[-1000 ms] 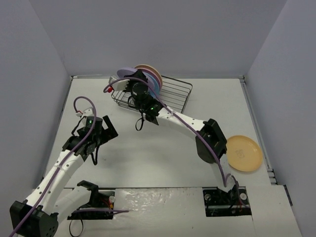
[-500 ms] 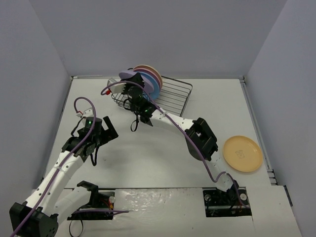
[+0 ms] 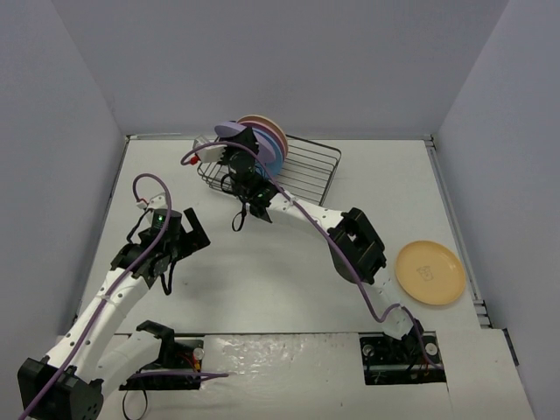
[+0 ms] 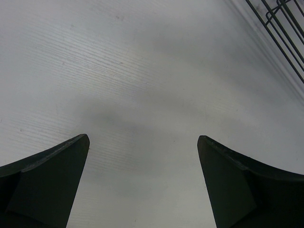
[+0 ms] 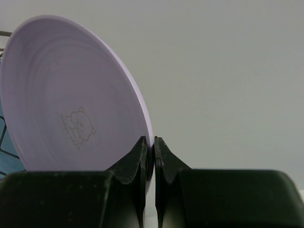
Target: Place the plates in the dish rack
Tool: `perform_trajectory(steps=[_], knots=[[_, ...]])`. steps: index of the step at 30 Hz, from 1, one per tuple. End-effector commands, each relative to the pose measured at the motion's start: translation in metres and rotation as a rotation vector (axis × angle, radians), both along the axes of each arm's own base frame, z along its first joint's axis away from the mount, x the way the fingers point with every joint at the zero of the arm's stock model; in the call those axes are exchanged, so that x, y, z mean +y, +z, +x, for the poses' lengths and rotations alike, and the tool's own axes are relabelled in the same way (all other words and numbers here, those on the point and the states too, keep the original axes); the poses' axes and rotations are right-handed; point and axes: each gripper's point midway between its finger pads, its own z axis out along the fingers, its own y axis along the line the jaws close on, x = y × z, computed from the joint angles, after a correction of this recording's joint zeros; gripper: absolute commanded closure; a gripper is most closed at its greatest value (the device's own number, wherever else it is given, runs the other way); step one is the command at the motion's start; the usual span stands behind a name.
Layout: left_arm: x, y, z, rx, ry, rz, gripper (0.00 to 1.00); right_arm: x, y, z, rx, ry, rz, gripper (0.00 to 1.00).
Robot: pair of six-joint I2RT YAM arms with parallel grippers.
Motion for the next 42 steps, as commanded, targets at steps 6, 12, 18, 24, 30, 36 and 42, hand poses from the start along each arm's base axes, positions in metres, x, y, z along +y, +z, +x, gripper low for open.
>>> perform_trajectory(steps=[6, 12, 18, 24, 30, 36, 42], knots=[[-0.002, 0.012, 0.011, -0.052, -0.007, -0.011, 0.03, -0.016, 0.003, 0.011, -0.040, -0.039, 0.124, 1.00], [-0.002, 0.013, 0.010, -0.054, -0.008, -0.012, 0.03, -0.014, -0.017, 0.011, -0.006, -0.036, 0.127, 1.00], [-0.002, 0.012, 0.010, -0.052, -0.008, -0.012, 0.03, -0.019, -0.024, 0.012, -0.008, -0.058, 0.158, 0.89], [-0.002, 0.012, 0.009, -0.051, -0.009, -0.012, 0.03, -0.024, -0.026, 0.017, -0.004, -0.077, 0.184, 0.63], [-0.003, 0.014, 0.010, -0.056, -0.012, -0.015, 0.03, -0.022, 0.003, 0.007, -0.013, -0.061, 0.243, 0.29], [-0.004, 0.018, 0.011, -0.065, -0.020, -0.019, 0.03, -0.026, 0.080, -0.015, -0.021, 0.020, 0.457, 0.09], [-0.008, 0.024, 0.014, -0.082, -0.032, -0.037, 0.03, -0.081, 0.136, -0.042, 0.040, 0.003, 0.750, 0.00]])
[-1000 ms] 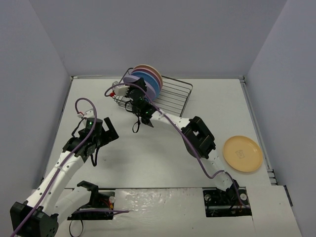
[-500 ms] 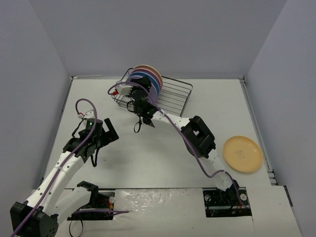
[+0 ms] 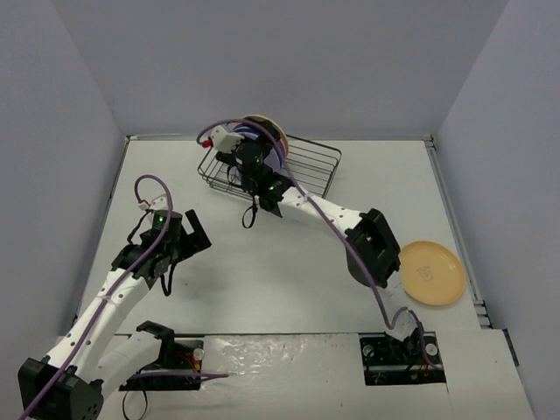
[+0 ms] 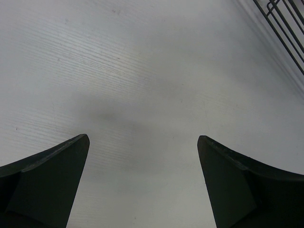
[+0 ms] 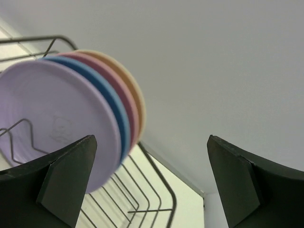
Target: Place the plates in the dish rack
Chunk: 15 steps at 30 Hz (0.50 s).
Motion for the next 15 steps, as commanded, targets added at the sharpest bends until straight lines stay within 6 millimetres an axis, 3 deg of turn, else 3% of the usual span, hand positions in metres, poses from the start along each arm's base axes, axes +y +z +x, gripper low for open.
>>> perform_trajectory(steps=[1, 4, 5, 6, 8, 10, 12, 15], knots=[[-0.007, 0.029, 0.018, -0.101, -0.020, -0.036, 0.03, -0.080, 0.160, -0.042, -0.109, -0.070, 0.503, 0.00], [-0.015, 0.033, 0.025, -0.122, -0.044, -0.066, 0.03, -0.147, 0.153, -0.052, -0.047, -0.213, 0.736, 0.00], [-0.017, 0.035, 0.027, -0.134, -0.046, -0.072, 0.03, -0.163, 0.169, -0.062, -0.071, -0.228, 0.791, 0.00], [-0.021, 0.037, 0.031, -0.146, -0.059, -0.085, 0.03, -0.194, 0.166, -0.071, -0.069, -0.283, 0.871, 0.00], [-0.031, 0.039, 0.038, -0.169, -0.094, -0.116, 0.03, -0.265, 0.138, -0.095, -0.061, -0.438, 1.064, 0.00], [-0.039, 0.034, 0.040, -0.158, -0.126, -0.141, 0.03, -0.321, 0.090, -0.116, 0.013, -0.595, 1.120, 0.00], [-0.043, 0.032, 0.044, -0.154, -0.141, -0.148, 0.03, -0.355, 0.073, -0.142, 0.045, -0.682, 1.224, 0.00], [-0.048, 0.025, 0.045, -0.128, -0.165, -0.150, 0.03, -0.406, 0.018, -0.178, 0.160, -0.925, 1.179, 0.00]])
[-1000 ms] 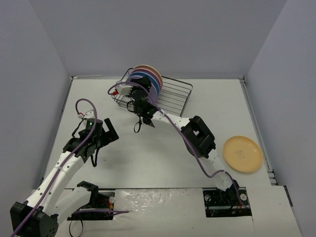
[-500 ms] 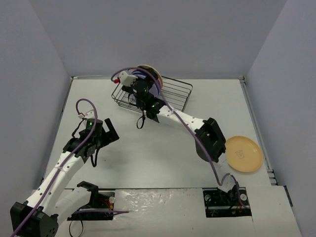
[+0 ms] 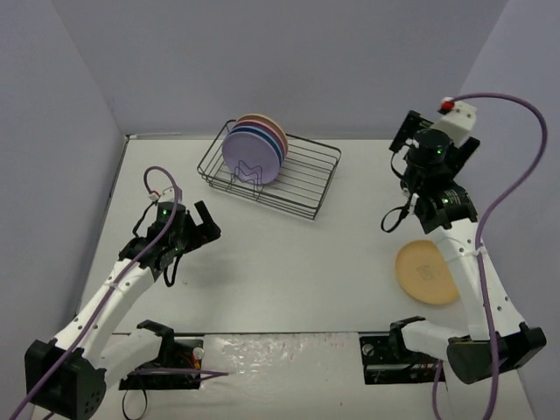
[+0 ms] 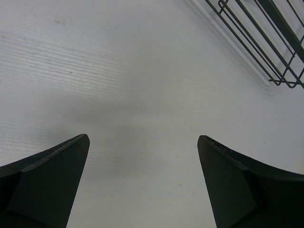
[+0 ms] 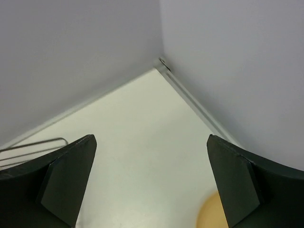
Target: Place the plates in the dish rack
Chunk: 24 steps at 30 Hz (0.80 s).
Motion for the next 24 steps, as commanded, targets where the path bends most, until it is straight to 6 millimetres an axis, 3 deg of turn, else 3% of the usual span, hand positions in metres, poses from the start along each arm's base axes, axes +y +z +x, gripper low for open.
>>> perform_trajectory(steps=[1, 6, 10, 17, 20, 24], knots=[[-0.016, 0.018, 0.020, -0.074, -0.062, -0.050, 0.03, -0.042, -0.109, -0.052, 0.308, -0.178, 0.240, 0.00], [-0.016, 0.019, 0.018, -0.077, -0.068, -0.046, 0.03, -0.089, -0.179, -0.089, 0.491, -0.308, 0.325, 0.00], [-0.015, 0.022, 0.018, -0.090, -0.066, -0.045, 0.03, -0.105, -0.206, -0.106, 0.584, -0.381, 0.271, 0.00], [-0.015, 0.020, 0.019, -0.090, -0.067, -0.041, 0.03, -0.087, -0.259, -0.095, 0.798, -0.370, 0.210, 0.00], [-0.015, 0.017, 0.019, -0.084, -0.067, -0.039, 0.03, -0.088, -0.266, -0.093, 0.822, -0.403, 0.170, 0.00], [-0.016, 0.014, 0.021, -0.077, -0.077, -0.034, 0.03, -0.120, -0.267, -0.095, 0.788, -0.536, 0.191, 0.00]])
